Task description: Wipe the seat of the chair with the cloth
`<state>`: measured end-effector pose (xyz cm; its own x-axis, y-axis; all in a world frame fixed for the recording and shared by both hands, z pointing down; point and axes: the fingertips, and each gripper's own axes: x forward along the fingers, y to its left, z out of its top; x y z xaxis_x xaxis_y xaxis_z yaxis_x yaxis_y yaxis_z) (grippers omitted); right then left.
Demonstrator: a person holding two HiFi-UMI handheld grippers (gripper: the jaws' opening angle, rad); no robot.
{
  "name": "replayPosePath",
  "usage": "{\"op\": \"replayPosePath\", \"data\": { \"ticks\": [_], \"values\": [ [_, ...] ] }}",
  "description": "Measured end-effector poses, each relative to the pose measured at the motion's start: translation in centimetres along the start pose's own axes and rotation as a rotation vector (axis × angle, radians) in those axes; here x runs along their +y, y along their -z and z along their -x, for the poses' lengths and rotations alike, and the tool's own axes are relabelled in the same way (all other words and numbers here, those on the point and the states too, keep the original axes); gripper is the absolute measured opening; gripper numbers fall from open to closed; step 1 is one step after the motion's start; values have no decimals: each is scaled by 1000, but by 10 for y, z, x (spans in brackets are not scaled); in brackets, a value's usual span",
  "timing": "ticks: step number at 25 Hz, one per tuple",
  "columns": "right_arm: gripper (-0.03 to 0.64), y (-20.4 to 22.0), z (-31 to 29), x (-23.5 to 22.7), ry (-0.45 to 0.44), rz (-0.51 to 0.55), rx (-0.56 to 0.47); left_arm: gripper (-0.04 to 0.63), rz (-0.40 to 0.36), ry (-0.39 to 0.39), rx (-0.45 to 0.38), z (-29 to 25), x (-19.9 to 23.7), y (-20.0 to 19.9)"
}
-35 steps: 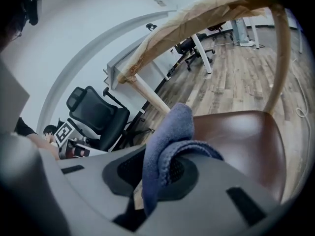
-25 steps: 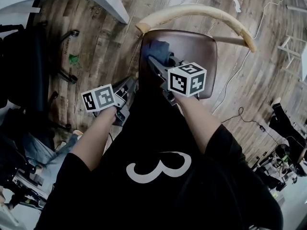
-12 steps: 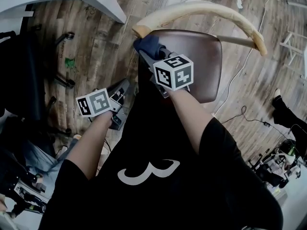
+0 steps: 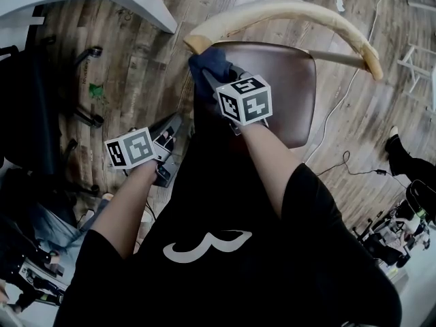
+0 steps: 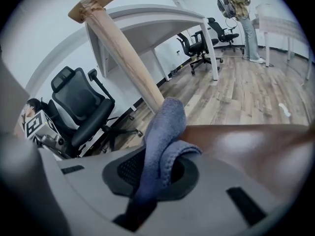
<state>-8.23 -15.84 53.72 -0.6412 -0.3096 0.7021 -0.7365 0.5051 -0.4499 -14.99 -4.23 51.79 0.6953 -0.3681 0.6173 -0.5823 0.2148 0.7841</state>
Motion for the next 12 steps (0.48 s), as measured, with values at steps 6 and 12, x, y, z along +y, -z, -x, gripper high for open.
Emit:
{"op": "replayPosePath", "data": {
  "ticks": [6,12],
  "values": [
    [48,0,-2,-6,11,15,0,15,-11,-11,16,-2,2,2],
    [48,0,1,-14,32,34,-1,15,-12,-23,26,-1,4,4]
  ]
}}
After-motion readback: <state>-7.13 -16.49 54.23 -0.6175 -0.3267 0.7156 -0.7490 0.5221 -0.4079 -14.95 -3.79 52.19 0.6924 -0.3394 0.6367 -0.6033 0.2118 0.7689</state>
